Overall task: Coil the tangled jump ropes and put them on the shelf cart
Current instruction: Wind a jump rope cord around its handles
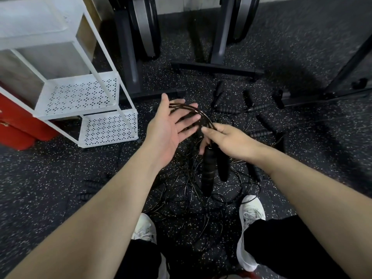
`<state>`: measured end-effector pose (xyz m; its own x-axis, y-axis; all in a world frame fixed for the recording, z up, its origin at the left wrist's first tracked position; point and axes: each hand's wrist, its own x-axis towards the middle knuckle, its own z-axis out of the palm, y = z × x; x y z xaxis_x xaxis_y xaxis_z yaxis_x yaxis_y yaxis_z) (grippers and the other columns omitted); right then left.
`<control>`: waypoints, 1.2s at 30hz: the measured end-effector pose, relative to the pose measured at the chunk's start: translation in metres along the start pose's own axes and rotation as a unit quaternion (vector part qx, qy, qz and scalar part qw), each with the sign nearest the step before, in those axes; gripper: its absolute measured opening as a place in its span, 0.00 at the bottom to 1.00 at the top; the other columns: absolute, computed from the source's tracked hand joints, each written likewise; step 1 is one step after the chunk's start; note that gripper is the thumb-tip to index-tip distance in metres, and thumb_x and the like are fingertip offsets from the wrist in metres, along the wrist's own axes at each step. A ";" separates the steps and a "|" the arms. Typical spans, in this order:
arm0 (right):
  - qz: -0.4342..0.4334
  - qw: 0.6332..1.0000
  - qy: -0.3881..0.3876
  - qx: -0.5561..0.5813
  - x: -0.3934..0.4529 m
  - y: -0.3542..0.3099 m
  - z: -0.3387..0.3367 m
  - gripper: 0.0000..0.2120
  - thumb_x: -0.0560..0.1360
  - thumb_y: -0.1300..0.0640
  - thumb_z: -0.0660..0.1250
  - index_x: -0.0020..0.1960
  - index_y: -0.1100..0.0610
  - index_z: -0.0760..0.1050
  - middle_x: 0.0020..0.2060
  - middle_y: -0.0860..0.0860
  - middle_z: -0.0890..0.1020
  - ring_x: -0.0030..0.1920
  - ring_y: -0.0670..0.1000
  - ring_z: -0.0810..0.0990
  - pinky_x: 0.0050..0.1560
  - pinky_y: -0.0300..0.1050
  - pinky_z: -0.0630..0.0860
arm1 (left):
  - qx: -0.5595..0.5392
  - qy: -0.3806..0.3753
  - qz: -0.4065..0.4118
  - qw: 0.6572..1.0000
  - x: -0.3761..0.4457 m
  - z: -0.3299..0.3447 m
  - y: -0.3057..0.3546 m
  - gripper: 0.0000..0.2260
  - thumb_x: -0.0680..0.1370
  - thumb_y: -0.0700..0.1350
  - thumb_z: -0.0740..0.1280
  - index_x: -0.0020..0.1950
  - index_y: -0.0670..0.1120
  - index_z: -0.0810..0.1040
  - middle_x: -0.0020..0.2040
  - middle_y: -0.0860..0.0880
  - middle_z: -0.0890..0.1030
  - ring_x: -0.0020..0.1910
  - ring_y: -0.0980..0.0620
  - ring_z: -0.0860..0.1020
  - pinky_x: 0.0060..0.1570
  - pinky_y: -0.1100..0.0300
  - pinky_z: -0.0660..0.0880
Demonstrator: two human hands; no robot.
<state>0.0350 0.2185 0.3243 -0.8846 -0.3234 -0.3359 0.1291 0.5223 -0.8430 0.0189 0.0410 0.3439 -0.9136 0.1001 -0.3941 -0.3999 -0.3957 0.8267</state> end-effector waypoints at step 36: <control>0.130 0.813 0.203 0.530 0.017 -0.016 -0.011 0.02 0.78 0.61 0.66 0.49 0.60 0.74 0.41 0.55 0.81 0.46 0.56 0.82 0.54 0.53 0.82 | 0.568 -0.070 0.062 0.818 -0.018 0.018 -0.037 0.32 0.76 0.54 0.73 0.76 0.59 0.62 0.63 0.56 0.77 0.56 0.51 0.79 0.56 0.53 0.75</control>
<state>0.0129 0.2132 0.3369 -0.8124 0.0879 -0.5765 0.4595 -0.5123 -0.7255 0.0491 0.0699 0.3273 -0.9199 0.2590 -0.2944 -0.0401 0.6847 0.7277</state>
